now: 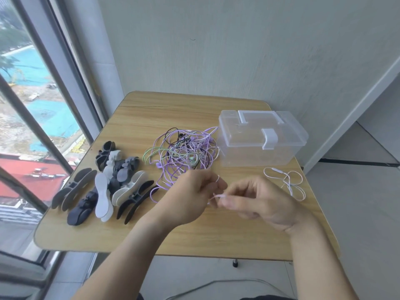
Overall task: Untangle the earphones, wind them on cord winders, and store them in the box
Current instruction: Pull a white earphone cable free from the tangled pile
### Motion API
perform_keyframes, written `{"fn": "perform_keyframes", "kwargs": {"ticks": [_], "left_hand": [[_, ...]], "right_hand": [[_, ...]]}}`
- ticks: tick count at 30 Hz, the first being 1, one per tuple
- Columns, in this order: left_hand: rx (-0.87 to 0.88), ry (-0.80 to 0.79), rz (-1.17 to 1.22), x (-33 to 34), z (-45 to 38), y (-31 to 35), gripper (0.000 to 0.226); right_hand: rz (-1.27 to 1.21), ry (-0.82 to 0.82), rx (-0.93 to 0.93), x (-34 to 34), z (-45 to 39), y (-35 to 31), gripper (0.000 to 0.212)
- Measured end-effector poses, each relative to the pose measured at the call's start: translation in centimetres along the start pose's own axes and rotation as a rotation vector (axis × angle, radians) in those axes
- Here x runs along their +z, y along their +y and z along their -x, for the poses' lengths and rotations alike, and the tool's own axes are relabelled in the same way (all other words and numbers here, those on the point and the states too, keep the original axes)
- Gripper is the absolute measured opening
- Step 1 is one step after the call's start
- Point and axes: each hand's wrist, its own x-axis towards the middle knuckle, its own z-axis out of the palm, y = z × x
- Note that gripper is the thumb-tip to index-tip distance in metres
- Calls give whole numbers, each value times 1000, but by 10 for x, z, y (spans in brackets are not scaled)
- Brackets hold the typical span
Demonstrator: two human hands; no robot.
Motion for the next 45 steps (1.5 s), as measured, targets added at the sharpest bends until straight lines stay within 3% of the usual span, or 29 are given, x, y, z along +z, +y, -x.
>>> {"fn": "perform_keyframes", "kwargs": {"ticks": [3, 6, 8, 12, 17, 21, 24, 30, 35, 38, 41, 45], "left_hand": [[-66, -168, 141, -3, 1, 5, 20], [-221, -144, 302, -8, -1, 7, 28], [-268, -77, 355, -11, -1, 10, 23], [-276, 42, 714, -13, -3, 13, 32], [-228, -145, 1032, -22, 2, 17, 31], [-149, 5, 1162, -20, 0, 16, 23], [-113, 160, 1188, -23, -3, 14, 21], [-84, 222, 1170, -23, -1, 14, 16], [-10, 260, 386, -17, 0, 1, 26], [5, 42, 173, -12, 2, 2, 35], [-151, -163, 343, -14, 3, 8, 22], [-226, -173, 692, -19, 1, 13, 15]], "right_hand": [[-83, 122, -37, -9, 1, 1, 17], [21, 372, 42, -14, -5, 9, 17], [30, 444, 64, -15, -7, 14, 19], [-18, 445, 29, -16, -7, 15, 21], [65, 347, 22, -11, -9, 15, 13], [260, 241, 49, -1, -15, 18, 19], [389, 181, 60, 7, -22, 19, 20], [469, 112, 45, 20, -26, 10, 19], [383, 21, -53, 23, -14, -9, 19], [222, 102, -121, 16, -6, -23, 23], [120, 344, -159, 0, -6, -20, 25], [149, 485, -121, -9, -9, -10, 19]]}}
